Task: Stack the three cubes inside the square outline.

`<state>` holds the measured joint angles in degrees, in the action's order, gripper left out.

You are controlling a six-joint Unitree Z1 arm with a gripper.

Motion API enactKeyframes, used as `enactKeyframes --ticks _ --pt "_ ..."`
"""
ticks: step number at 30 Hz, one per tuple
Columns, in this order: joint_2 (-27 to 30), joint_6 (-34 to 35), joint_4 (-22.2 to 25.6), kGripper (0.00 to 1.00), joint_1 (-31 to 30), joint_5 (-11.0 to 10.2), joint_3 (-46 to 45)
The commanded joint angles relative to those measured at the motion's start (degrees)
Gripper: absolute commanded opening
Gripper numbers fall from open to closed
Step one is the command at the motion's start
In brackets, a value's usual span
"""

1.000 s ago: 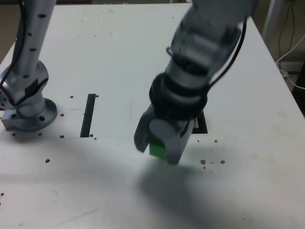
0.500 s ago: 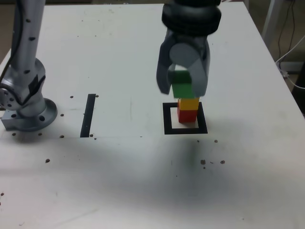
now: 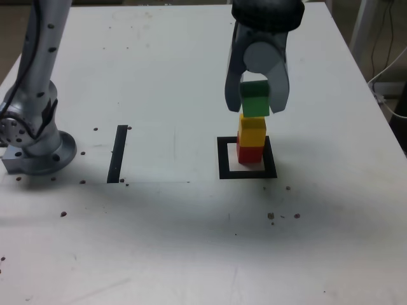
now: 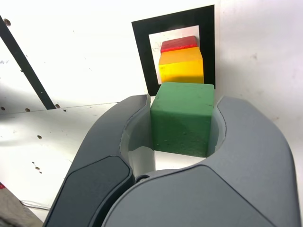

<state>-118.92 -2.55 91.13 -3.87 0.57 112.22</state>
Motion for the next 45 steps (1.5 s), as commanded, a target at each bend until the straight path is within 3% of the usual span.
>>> enactKeyframes --ticks 1,16,18,23,25,32,36,45 --pt "-1.11 -0.09 1.39 0.26 0.17 0.3 0.27" --pt "-2.78 0.07 1.37 0.27 0.36 1.22 0.0" --pt "-2.84 0.0 1.35 0.35 0.39 1.21 -0.3" --pt "-3.03 -0.35 1.31 0.78 0.47 1.46 -1.41" --pt "-3.1 -0.43 1.28 0.88 0.5 1.57 -1.68" --pt "-3.04 -0.44 1.22 0.93 0.53 1.37 -1.76" --pt "-1.74 -0.17 1.3 0.97 0.53 -0.01 -1.98" --pt "8.04 3.39 1.17 0.99 0.63 -3.33 -10.5"
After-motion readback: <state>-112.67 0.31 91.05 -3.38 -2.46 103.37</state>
